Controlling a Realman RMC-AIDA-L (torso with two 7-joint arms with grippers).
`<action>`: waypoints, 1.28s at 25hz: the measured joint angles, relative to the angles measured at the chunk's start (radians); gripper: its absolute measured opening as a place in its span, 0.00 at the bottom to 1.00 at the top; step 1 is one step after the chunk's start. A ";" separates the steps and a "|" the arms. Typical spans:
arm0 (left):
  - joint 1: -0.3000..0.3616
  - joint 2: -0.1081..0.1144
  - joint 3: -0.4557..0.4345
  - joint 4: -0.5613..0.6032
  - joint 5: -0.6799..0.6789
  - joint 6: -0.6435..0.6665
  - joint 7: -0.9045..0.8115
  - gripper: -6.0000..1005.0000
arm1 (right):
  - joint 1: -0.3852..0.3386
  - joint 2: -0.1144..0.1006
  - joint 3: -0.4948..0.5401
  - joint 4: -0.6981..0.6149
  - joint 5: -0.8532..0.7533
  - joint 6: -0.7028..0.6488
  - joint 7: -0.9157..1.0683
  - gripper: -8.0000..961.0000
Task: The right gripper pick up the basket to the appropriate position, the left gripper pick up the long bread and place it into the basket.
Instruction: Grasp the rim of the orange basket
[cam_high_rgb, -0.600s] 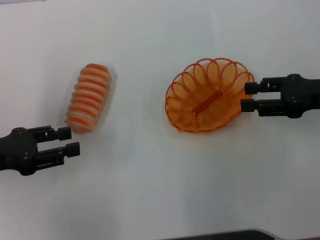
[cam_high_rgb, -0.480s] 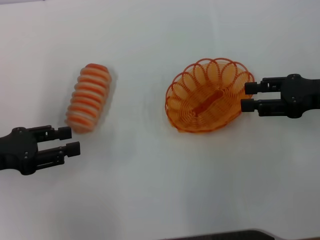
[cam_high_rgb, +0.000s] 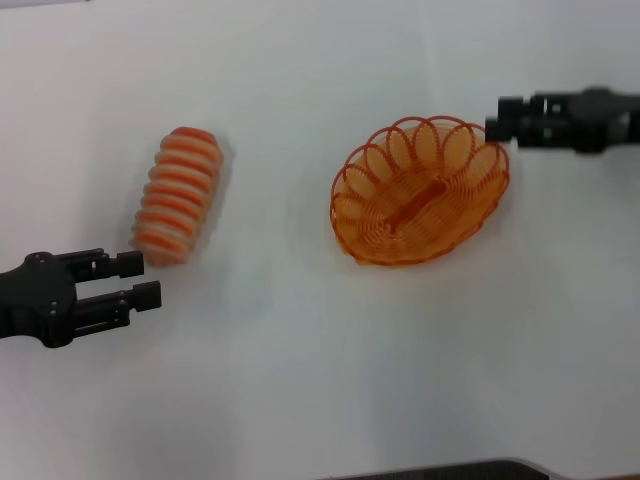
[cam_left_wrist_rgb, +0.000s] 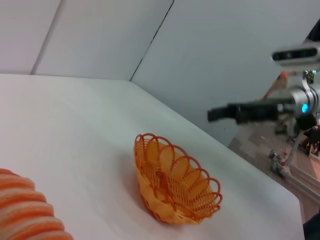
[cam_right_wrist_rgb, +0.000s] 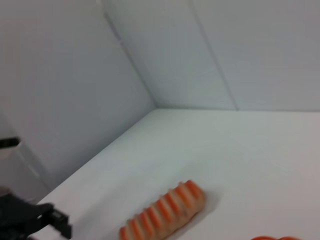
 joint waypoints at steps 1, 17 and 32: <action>0.000 0.000 0.000 0.000 0.000 -0.001 0.000 0.60 | 0.014 -0.007 -0.001 0.000 -0.001 0.013 0.024 0.66; -0.003 -0.004 0.000 -0.004 -0.008 -0.004 0.002 0.60 | 0.267 -0.002 -0.115 -0.110 -0.438 0.275 0.430 0.63; -0.003 -0.007 0.000 -0.008 -0.007 -0.016 0.000 0.60 | 0.297 0.021 -0.265 0.046 -0.455 0.446 0.471 0.59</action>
